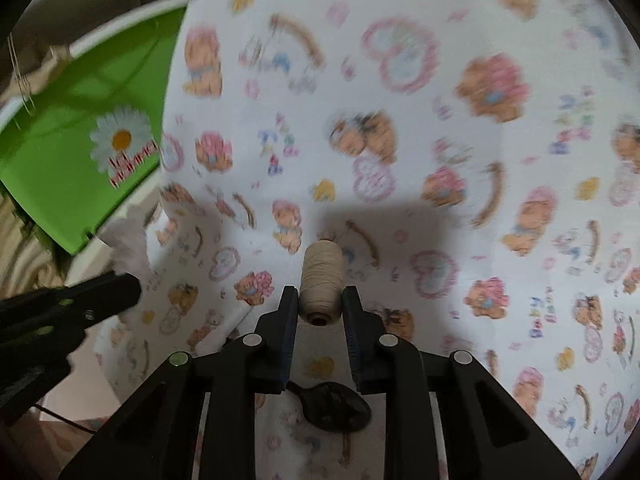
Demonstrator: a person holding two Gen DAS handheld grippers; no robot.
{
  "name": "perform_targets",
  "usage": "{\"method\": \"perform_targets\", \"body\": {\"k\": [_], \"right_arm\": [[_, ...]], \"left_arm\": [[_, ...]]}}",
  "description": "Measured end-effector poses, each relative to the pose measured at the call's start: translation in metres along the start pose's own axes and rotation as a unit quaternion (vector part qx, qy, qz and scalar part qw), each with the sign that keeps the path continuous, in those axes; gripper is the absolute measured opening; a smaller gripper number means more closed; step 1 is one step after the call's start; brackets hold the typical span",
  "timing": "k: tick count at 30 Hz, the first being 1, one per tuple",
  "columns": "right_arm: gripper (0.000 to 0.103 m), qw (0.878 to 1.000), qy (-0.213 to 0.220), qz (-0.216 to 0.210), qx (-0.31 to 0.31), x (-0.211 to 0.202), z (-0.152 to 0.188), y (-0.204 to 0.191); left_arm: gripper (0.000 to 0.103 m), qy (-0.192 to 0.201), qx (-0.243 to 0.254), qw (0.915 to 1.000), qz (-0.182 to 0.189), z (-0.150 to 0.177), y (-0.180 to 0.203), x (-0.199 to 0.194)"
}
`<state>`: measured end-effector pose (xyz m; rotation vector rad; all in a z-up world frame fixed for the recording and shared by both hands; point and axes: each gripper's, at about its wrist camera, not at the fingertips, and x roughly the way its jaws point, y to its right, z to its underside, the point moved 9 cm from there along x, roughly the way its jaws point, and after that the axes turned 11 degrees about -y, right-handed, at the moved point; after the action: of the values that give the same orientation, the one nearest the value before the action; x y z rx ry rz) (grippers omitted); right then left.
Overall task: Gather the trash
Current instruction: 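Carry the tissue and spool down over the pink basket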
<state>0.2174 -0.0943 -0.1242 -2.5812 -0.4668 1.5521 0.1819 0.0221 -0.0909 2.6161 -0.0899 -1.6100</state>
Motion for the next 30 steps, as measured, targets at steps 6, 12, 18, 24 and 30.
{"method": "perform_targets", "body": {"k": [6, 12, 18, 24, 30], "right_arm": [[0.024, 0.999, 0.038, 0.022, -0.009, -0.039, 0.003, 0.016], [0.024, 0.998, 0.038, 0.043, -0.017, -0.061, 0.021, 0.039], [0.024, 0.998, 0.038, 0.031, -0.028, -0.085, 0.04, 0.042], [0.024, 1.0, 0.008, 0.006, -0.023, -0.097, 0.074, 0.035], [0.024, 0.998, 0.04, -0.02, -0.033, -0.142, 0.095, 0.01]], "left_arm": [[0.01, 0.003, 0.008, 1.0, 0.003, 0.006, 0.005, -0.005], [0.01, 0.003, 0.017, 0.9998, 0.007, 0.023, 0.009, -0.009], [0.01, 0.016, 0.013, 0.9998, 0.006, 0.038, 0.01, -0.025], [0.01, 0.021, -0.002, 0.9995, 0.022, 0.076, 0.009, -0.046], [0.01, 0.032, 0.017, 0.9992, 0.015, 0.093, 0.018, -0.06]]}}
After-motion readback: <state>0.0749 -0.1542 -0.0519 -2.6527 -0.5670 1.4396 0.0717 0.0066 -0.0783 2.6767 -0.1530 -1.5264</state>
